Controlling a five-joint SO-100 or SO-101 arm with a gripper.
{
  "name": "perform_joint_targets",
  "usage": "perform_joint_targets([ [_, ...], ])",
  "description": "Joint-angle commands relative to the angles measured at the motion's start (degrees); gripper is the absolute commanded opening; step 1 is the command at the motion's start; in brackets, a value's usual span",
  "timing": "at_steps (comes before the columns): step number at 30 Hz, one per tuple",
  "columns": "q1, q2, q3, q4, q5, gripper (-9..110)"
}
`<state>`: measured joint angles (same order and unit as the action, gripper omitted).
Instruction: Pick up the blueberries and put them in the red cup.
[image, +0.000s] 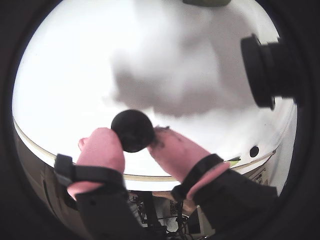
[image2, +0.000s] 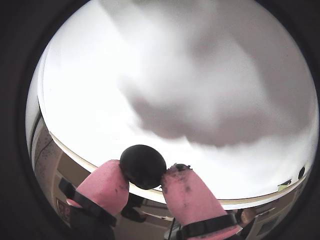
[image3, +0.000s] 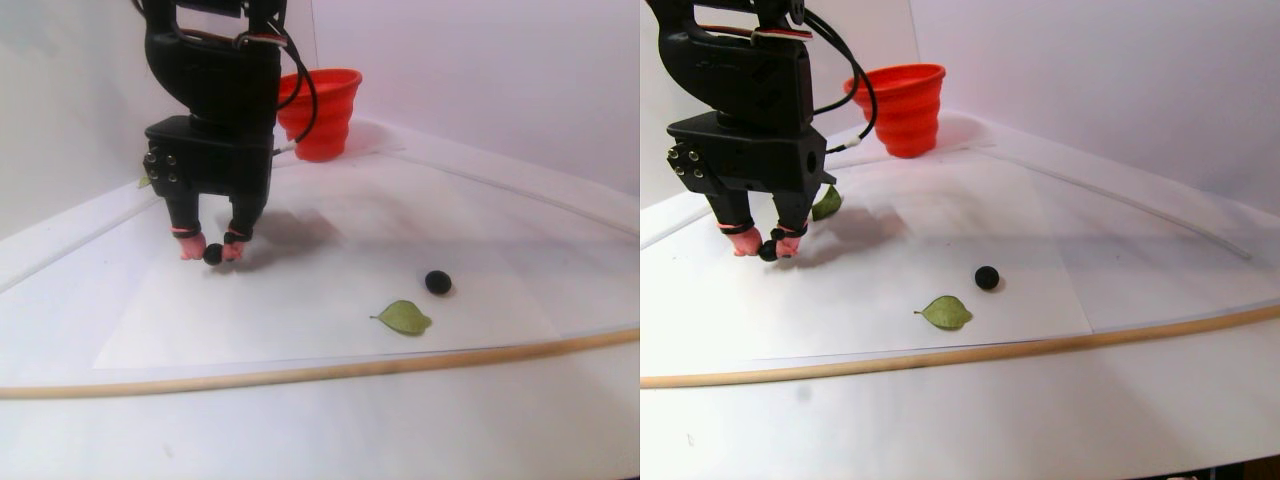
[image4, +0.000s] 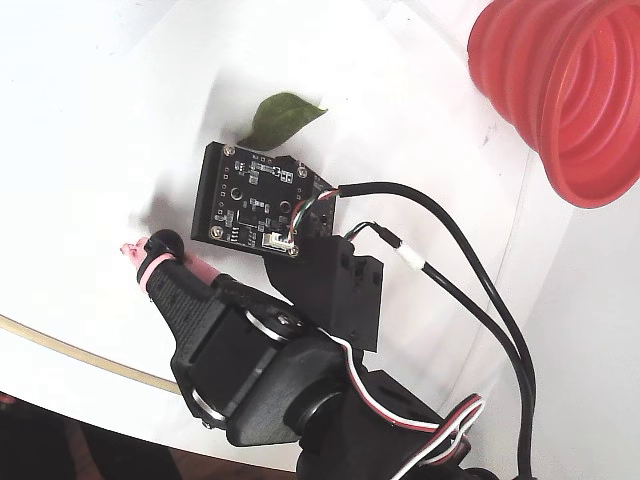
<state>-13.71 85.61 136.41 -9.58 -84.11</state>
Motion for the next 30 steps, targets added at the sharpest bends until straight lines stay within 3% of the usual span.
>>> perform_joint_targets([
  [1, 0.3, 7.1, 2.5, 2.5, -0.6, 11],
  [30, 7.3, 31.4, 4.8, 22.9, -4.2, 11],
])
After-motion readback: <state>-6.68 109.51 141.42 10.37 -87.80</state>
